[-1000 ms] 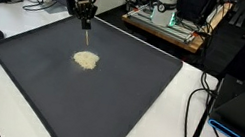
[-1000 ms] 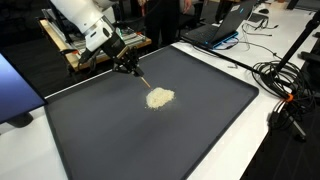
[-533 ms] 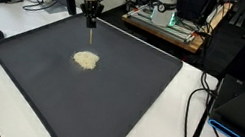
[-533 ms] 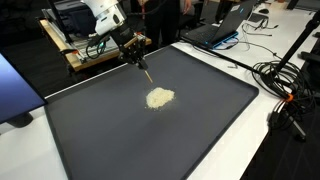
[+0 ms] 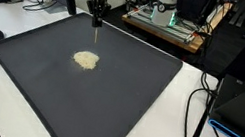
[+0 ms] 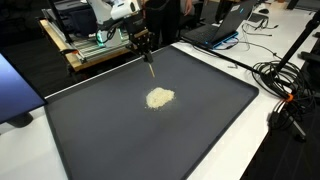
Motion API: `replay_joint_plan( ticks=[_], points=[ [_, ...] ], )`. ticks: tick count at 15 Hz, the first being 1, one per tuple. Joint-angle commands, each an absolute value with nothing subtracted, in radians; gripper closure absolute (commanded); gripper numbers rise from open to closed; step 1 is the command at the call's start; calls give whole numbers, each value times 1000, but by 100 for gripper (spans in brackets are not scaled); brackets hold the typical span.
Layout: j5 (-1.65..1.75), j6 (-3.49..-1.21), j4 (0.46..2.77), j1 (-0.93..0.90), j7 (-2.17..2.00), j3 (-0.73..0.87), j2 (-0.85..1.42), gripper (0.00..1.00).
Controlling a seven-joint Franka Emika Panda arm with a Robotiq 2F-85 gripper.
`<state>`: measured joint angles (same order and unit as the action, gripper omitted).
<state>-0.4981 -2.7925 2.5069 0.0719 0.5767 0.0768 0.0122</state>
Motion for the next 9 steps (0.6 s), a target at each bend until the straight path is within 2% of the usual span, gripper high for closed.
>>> replay_joint_plan(
  ticks=[1,6,9],
  points=[
    [-222,-2767,2533,72,299,75,-55,97],
    [161,-2513,2436,78,0,58,-98,97],
    [192,-2350,2359,61,0,38,-112,97]
  ],
)
